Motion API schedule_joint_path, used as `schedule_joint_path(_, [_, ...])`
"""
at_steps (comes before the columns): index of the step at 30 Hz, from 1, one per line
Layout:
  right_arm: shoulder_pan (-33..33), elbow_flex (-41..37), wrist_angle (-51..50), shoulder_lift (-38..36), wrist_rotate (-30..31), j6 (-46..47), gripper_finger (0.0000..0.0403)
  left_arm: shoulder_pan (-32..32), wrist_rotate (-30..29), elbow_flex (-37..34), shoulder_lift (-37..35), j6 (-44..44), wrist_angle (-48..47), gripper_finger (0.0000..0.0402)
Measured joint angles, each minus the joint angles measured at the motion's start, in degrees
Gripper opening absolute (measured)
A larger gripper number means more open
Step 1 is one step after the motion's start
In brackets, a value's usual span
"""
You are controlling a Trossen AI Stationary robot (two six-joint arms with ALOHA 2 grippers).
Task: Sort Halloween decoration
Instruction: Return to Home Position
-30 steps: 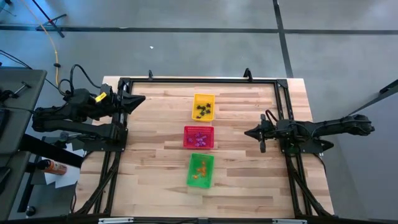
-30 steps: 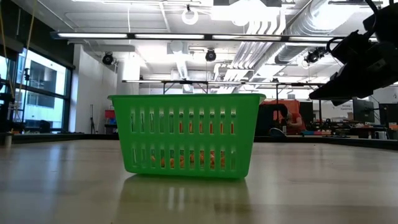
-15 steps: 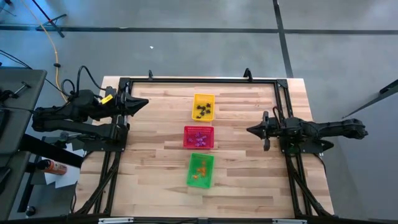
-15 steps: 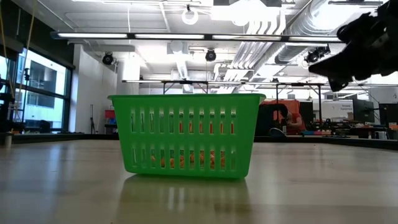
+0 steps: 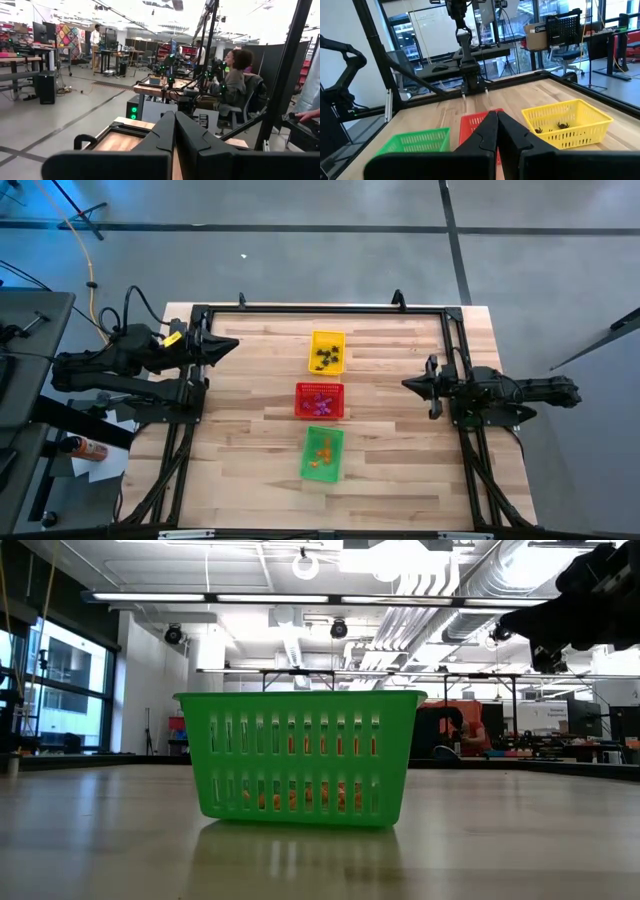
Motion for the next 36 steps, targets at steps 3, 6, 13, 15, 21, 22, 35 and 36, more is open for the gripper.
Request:
schedule_joint_path(3, [0.00,0.00,-0.74,0.00,0.00,0.00,0.0000,0.01,-0.01,0.04,-0.10,0.42,-1.88,0.0000])
schedule_joint_path(6, [0.00,0.00,-0.72,0.05,0.00,0.00,0.0000,0.02,-0.97,0.04,-1.28,1.39,-5.83,0.0000])
schedule_joint_path(13, [-0.04,-0.01,-0.70,0.35,0.02,0.00,0.0000,0.00,-1.27,0.04,-6.06,2.12,-9.76,0.0000])
schedule_joint_path(15, [-0.04,-0.02,-0.70,0.35,0.02,0.00,0.0000,0.00,-1.27,-0.73,-7.68,2.45,-9.42,0.0000])
schedule_joint_path(21, [-0.06,-0.02,-0.70,0.35,0.02,0.00,0.0000,0.00,-1.28,-11.96,-15.43,1.24,1.37,0.0000])
schedule_joint_path(22, [-0.04,-0.02,-0.70,0.35,0.02,0.00,0.0000,0.00,-1.29,-14.17,-16.56,0.71,3.74,0.0000])
schedule_joint_path(35, [-0.05,-0.04,-0.70,0.35,0.04,0.00,0.0000,-0.02,-1.27,-30.66,-27.71,-3.59,19.41,0.0000])
schedule_joint_path(36, [-0.04,-0.04,-0.70,0.35,0.04,0.00,0.0000,-0.04,-1.11,-31.63,-28.36,-3.62,20.48,0.0000])
